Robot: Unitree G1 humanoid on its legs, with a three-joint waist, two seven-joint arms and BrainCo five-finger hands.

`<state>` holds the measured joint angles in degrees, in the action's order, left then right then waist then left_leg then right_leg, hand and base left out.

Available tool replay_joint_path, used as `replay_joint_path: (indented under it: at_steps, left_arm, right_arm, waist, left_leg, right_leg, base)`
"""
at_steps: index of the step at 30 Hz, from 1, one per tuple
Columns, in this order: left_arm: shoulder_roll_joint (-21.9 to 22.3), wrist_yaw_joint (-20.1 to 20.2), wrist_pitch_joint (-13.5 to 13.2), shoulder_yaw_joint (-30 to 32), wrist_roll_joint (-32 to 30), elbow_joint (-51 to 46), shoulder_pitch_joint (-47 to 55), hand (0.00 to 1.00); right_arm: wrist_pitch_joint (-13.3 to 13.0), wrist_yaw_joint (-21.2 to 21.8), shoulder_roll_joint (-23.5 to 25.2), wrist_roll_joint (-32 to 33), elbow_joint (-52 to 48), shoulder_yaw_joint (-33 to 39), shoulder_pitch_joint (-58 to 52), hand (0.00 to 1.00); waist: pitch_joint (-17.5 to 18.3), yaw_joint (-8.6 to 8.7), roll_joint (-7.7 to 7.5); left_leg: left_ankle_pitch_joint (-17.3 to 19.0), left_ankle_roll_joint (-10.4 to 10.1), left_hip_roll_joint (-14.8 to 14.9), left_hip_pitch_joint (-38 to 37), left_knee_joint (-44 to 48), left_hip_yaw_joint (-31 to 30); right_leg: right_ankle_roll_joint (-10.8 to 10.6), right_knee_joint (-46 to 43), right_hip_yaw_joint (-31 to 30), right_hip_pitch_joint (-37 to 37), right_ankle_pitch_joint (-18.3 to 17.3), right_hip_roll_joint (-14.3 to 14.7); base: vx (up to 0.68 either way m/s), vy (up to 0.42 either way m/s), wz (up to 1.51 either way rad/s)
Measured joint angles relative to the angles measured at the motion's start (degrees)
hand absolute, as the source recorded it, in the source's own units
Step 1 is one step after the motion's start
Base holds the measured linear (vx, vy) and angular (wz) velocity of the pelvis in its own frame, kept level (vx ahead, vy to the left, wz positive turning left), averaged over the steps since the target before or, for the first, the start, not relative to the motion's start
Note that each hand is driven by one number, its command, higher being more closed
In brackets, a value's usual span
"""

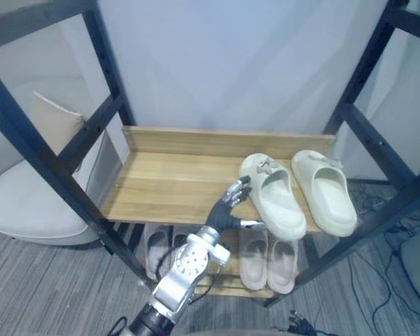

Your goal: Organize the slippers on the shoe rack

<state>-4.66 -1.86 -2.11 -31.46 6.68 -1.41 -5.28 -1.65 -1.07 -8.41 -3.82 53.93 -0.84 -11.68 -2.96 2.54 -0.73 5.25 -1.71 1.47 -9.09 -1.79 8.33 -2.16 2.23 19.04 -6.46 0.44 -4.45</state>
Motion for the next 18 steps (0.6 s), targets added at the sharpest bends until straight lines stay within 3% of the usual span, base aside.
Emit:
replay_joint_path:
  at_steps: [18]
  left_arm:
    - [0.95, -0.77, -1.08, -0.95, -3.24, 10.56, -9.75, 0.00]
  right_arm:
    - [0.27, -0.11, 0.00, 1.59, 0.94, -0.15, 0.63, 0.00]
  waist:
    - [-0.14, 0.45, -0.21]
  left_leg:
    - [0.00, -0.01, -0.09, -0.03, -0.13, 1.11]
  right_leg:
    - [0.08, 2.83, -1.07, -0.74, 1.93, 0.42]
  base:
    - [-0.01, 0.002, -0.02]
